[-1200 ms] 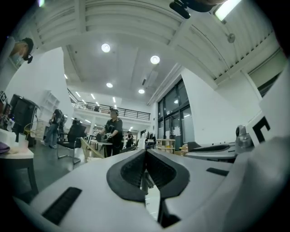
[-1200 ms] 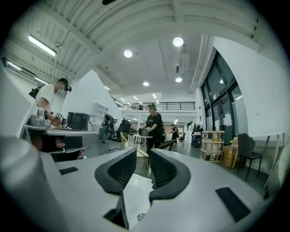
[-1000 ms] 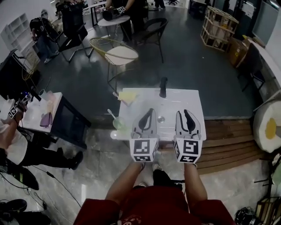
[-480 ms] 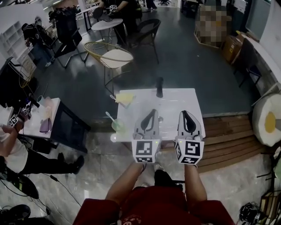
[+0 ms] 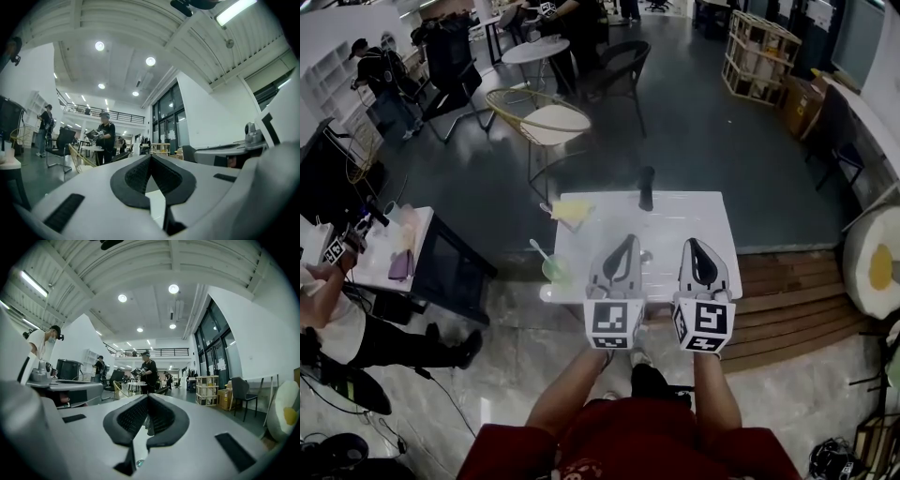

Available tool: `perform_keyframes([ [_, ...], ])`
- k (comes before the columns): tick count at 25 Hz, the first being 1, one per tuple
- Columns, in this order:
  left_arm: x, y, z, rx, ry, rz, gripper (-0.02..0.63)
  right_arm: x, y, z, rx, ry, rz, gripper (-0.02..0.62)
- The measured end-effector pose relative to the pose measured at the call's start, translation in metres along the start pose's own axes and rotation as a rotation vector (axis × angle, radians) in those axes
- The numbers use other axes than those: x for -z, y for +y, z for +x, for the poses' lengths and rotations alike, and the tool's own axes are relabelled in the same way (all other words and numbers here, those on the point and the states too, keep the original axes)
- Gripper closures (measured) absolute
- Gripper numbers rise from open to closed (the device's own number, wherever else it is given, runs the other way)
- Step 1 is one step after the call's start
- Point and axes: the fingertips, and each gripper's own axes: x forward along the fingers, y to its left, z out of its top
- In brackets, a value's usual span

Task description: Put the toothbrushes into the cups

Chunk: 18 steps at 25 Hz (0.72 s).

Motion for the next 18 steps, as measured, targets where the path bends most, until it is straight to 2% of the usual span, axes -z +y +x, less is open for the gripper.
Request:
perform_keyframes([
  [18,-0.004,0.015,-0.006,-0.044,-0.003,-0.006,0.577,-0.001,0.013,0.005,-0.034,-0.003,-0.007,0.568],
])
